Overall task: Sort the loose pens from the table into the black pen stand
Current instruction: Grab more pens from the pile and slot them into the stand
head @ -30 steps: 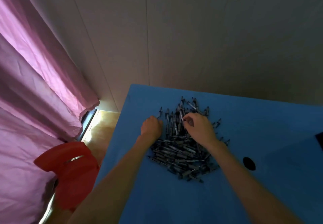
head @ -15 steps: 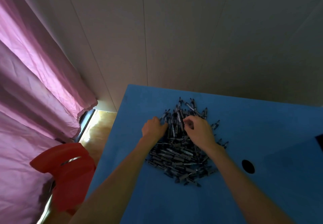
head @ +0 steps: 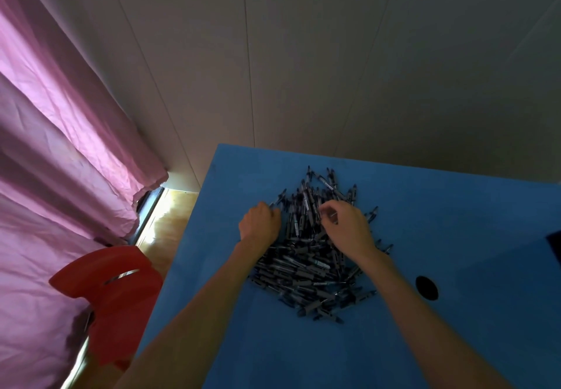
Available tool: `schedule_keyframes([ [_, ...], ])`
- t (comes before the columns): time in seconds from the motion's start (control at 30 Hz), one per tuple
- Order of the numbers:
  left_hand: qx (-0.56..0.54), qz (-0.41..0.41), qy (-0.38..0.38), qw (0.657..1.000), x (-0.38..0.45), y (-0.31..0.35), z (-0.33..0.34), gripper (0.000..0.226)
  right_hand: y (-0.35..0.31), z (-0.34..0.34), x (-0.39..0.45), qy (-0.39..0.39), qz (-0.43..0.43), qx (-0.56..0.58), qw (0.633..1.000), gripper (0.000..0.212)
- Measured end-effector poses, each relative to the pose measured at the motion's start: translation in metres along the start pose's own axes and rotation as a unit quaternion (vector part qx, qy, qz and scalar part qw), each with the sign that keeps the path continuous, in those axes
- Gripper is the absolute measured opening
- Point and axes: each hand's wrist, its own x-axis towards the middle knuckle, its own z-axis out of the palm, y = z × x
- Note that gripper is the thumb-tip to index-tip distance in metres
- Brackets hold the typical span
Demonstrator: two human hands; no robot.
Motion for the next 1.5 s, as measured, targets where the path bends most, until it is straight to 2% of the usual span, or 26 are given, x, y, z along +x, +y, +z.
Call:
schedule_keyframes([
  [0.17,0.057,0.014,-0.028,0.998,0.000,-0.001,0.002,0.048,0.001,-0.003,-0.002,0.000,-0.001,0.000,1.000,0.020],
  [0.4,0.105,0.044,-0.026,0.993,0.000,0.000,-0.002,0.021,0.004,-0.001,-0.005,-0.002,-0.001,0.009,1.000,0.019],
  [0.53,-0.072,0.001,-0.027,0.997,0.005,-0.004,-0.009,0.017,0.005,-0.002,-0.005,-0.001,0.001,0.019,1.000,0.018],
  [0.63,-0.124,0.009,-0.061,0.990,0.006,-0.004,-0.010,0.037,0.004,-0.004,-0.006,-0.001,0.000,0.019,1.000,0.018],
  [0.77,-0.117,-0.005,-0.088,0.989,0.005,0.000,-0.002,0.054,0.003,-0.007,-0.007,0.003,-0.003,0.021,1.000,0.017],
  [0.9,-0.077,0.010,-0.116,0.990,0.007,0.002,0.003,0.050,0.006,-0.009,-0.009,0.001,0.003,0.018,1.000,0.018],
  [1.07,-0.059,0.003,-0.100,0.993,0.001,0.007,0.001,0.051,0.012,-0.010,-0.014,-0.001,0.008,0.017,1.000,0.015],
  [1.2,-0.084,-0.004,-0.072,0.994,-0.002,0.000,0.000,0.044,0.013,-0.011,-0.014,-0.001,0.012,0.022,1.000,0.015],
  [1.27,-0.132,-0.003,-0.069,0.989,-0.001,-0.002,-0.003,0.042,0.013,-0.012,-0.014,0.000,0.012,0.025,1.000,0.016],
  [1.33,-0.228,-0.025,-0.080,0.970,-0.001,0.000,-0.007,0.033,0.012,-0.012,-0.014,0.002,0.006,0.024,1.000,0.017],
  [1.4,-0.323,-0.057,-0.095,0.940,-0.002,0.001,-0.011,0.011,0.010,-0.012,-0.013,0.003,0.003,0.026,1.000,0.017],
  [1.5,-0.331,-0.058,-0.101,0.937,-0.002,0.003,-0.012,0.007,0.006,-0.010,-0.013,0.006,-0.003,0.023,1.000,0.016],
])
